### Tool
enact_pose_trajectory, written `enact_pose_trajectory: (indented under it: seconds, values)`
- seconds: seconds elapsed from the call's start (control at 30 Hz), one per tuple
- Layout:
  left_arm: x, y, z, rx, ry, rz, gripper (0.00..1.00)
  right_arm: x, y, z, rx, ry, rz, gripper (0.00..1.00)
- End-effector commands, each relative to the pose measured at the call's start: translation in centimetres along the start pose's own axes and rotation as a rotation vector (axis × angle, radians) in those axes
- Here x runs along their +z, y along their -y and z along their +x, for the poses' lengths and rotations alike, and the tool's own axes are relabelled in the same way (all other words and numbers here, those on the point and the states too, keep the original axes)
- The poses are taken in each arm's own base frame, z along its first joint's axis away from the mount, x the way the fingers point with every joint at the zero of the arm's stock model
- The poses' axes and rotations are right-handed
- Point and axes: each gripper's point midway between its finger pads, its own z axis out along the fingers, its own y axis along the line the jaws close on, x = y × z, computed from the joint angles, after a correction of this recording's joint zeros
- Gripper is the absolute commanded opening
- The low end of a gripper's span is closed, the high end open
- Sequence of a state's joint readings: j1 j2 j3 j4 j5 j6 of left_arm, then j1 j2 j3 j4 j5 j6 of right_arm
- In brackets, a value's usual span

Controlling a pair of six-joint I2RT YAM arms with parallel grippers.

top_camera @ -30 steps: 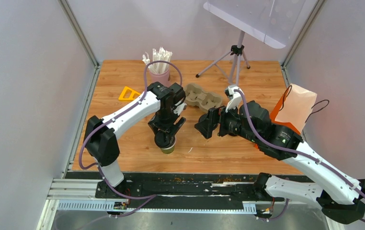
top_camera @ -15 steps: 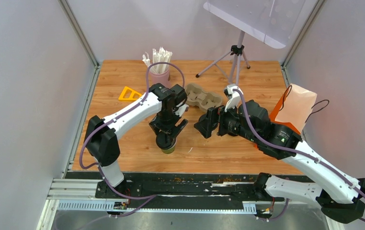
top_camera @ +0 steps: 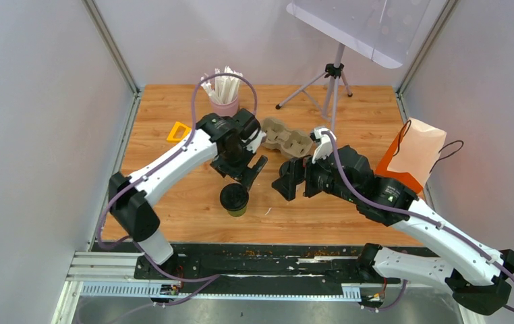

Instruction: Pack the takeout coffee

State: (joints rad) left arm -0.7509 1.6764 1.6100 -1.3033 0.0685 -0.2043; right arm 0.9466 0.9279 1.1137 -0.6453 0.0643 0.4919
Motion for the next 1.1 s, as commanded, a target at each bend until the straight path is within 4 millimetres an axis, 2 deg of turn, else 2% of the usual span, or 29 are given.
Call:
enact_pose_trajectory:
  seconds: [0.0, 0.07, 0.17, 0.3, 0.37, 0.43, 0.5, 0.63, 0.87, 1.07]
  values:
    - [-6.3, -0.4, -4.1, -0.075, 0.379, 0.000, 1.00, 0.6, -1.0, -0.3, 0.037, 0.021, -0.046, 1.00]
    - [-7.6, -1.2, -4.4, -0.141, 0.464, 0.019, 1.00, 1.0, -1.3, -0.1, 0.041, 0.009, -0.060, 0.99]
    - [-8.5, -3.0, -3.7, -0.235, 0.563, 0.048, 1.00, 1.9, -2.2, 0.5, 0.043, -0.028, -0.108, 0.98]
    - [-8.5, -4.4, -2.4, -0.302, 0.659, 0.159, 0.96, 4.1, -2.6, 1.6, 0.066, -0.076, -0.121, 0.93]
    - [-7.7, -5.4, -1.0, -0.358, 0.654, 0.167, 0.89, 5.4, -2.8, 2.2, 0.069, -0.114, -0.129, 0.88]
    - [-6.9, -6.2, 0.4, -0.374, 0.643, 0.144, 0.87, 6.6, -3.0, 2.8, 0.067, -0.142, -0.133, 0.80]
    - [-5.8, -6.9, 1.6, -0.390, 0.620, 0.125, 0.85, 7.9, -2.9, 3.3, 0.062, -0.163, -0.129, 0.69]
    - [-3.3, -6.9, 3.0, -0.424, 0.582, 0.163, 0.73, 10.5, -2.4, 4.6, 0.043, -0.220, -0.104, 0.51]
    - [-0.7, -6.3, 3.1, -0.449, 0.596, 0.244, 0.60, 13.2, -1.8, 6.0, 0.009, -0.292, -0.072, 0.41]
    - [0.6, -5.9, 3.0, -0.456, 0.609, 0.282, 0.61, 14.8, -1.7, 6.6, 0.003, -0.348, -0.062, 0.42]
